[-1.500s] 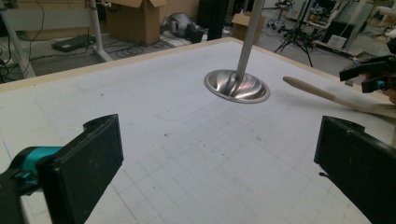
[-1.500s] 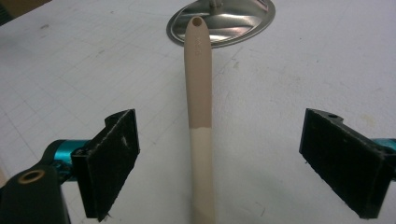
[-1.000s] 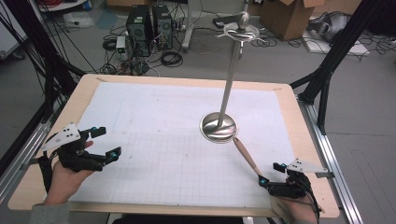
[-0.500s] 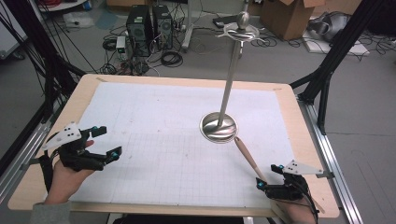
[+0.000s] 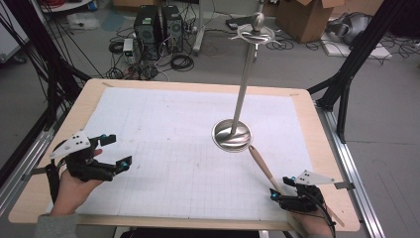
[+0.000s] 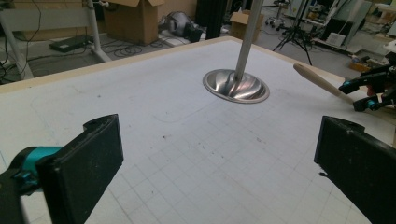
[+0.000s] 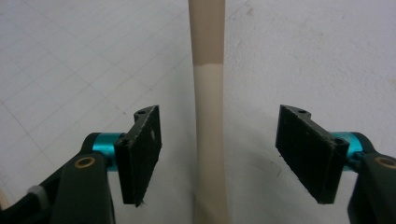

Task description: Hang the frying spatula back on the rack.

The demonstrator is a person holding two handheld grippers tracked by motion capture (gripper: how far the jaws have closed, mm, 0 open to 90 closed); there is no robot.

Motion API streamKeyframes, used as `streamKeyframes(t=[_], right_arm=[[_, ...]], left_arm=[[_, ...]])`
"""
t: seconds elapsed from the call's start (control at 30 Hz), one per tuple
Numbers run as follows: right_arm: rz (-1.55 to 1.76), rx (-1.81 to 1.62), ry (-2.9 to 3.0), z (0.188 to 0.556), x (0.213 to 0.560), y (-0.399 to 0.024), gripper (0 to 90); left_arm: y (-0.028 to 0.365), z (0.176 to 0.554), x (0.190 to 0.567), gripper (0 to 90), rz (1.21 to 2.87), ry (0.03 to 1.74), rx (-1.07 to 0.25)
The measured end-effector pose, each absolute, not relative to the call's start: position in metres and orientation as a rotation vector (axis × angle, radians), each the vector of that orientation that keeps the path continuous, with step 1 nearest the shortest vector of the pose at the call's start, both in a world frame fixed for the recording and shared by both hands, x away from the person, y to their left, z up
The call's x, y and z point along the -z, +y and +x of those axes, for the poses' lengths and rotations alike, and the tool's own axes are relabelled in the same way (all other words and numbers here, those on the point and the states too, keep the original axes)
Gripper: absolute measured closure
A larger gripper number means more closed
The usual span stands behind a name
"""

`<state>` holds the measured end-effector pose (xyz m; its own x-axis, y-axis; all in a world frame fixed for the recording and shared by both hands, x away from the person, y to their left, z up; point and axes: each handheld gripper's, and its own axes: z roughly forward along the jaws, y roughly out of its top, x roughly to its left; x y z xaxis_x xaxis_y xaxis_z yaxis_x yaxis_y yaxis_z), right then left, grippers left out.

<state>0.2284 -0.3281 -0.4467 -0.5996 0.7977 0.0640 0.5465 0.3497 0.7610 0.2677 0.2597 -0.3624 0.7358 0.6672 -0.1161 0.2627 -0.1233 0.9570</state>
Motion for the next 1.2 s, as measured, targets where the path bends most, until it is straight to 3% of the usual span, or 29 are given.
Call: streamKeyframes(t=[0.57,0.93,1.03,1.2], right_arm=[[1.194,-1.082,2.327,0.2291,0.4473,-0.3263,58.0],[1.200,-1.061,2.318,0.2295,0.4474,-0.3256,67.6],[1.178,-1.059,2.329,0.2287,0.4471,-0.3244,75.8],[1.204,-1.078,2.328,0.2293,0.4473,-0.3257,77.7]], left_arm=[[0.2590,0.2687,0.3645,1.7,1.709,0.751,-0.406],[0.2602,0.2685,0.3658,1.7,1.711,0.758,-0.409],[0.2594,0.2684,0.3655,1.7,1.712,0.757,-0.408],[0.2584,0.2679,0.3654,1.8,1.718,0.752,-0.412]])
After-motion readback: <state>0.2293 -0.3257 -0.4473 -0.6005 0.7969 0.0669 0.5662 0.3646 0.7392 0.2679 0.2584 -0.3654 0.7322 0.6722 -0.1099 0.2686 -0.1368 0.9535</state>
